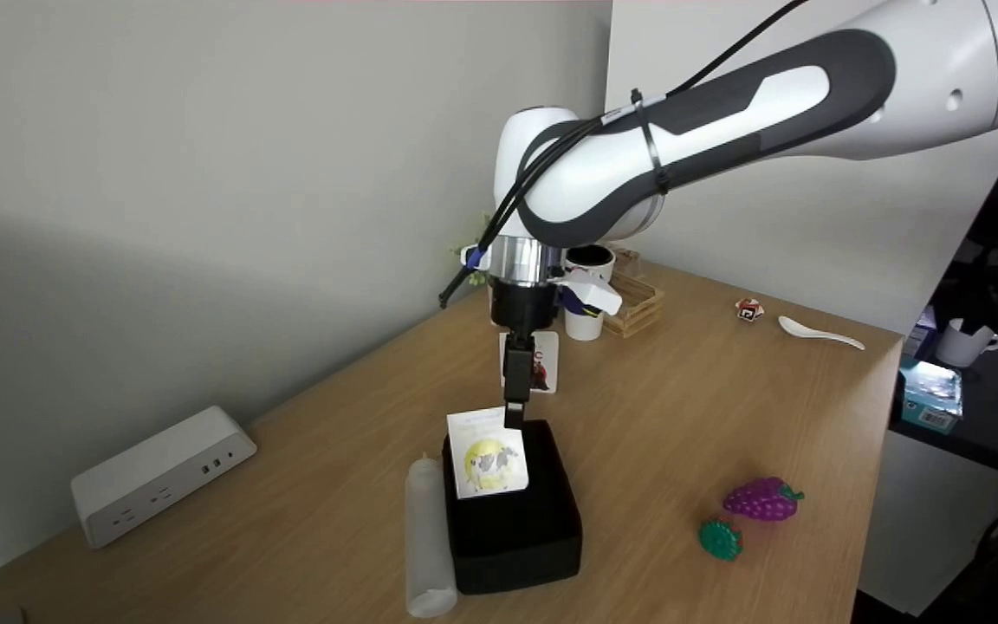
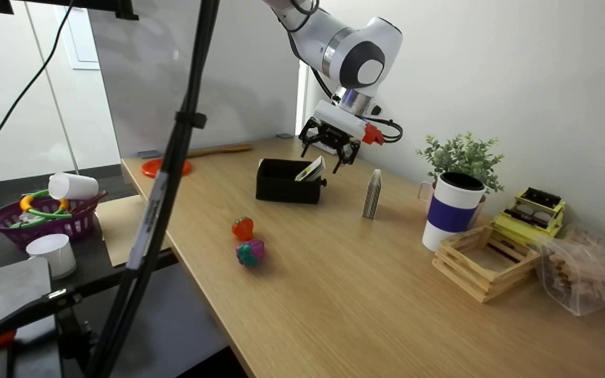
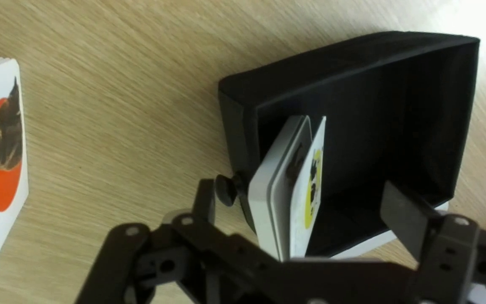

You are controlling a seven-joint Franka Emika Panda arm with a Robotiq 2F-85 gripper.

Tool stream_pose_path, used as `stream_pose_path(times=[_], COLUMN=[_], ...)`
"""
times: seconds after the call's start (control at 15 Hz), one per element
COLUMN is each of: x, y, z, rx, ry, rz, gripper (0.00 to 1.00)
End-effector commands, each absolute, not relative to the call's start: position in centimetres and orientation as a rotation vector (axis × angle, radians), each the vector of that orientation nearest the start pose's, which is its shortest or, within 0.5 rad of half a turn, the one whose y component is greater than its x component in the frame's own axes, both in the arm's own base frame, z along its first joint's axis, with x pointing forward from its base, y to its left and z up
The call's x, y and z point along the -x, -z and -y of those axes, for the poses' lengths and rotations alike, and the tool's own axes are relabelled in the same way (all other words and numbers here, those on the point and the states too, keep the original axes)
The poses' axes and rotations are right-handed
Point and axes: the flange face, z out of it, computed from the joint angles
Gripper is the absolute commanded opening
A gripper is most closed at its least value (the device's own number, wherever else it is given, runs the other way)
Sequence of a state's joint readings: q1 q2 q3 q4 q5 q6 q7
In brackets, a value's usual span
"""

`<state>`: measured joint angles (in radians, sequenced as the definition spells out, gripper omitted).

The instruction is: Move the books from the box to the table

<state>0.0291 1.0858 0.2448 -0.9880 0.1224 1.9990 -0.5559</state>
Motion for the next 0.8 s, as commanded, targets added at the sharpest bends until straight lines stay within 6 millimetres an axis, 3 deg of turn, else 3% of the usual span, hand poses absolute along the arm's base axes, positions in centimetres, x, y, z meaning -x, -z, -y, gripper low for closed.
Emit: stream_pose_path(times=[0.0, 0.73], x=[-76.7, -77.0], y=[-19.3, -17.8], z=[-15.0, -15.4], rx=[2.658, 2.64], ry=[-0.018, -0.032], rz=[0.91, 0.909], gripper=[1.0, 1.0])
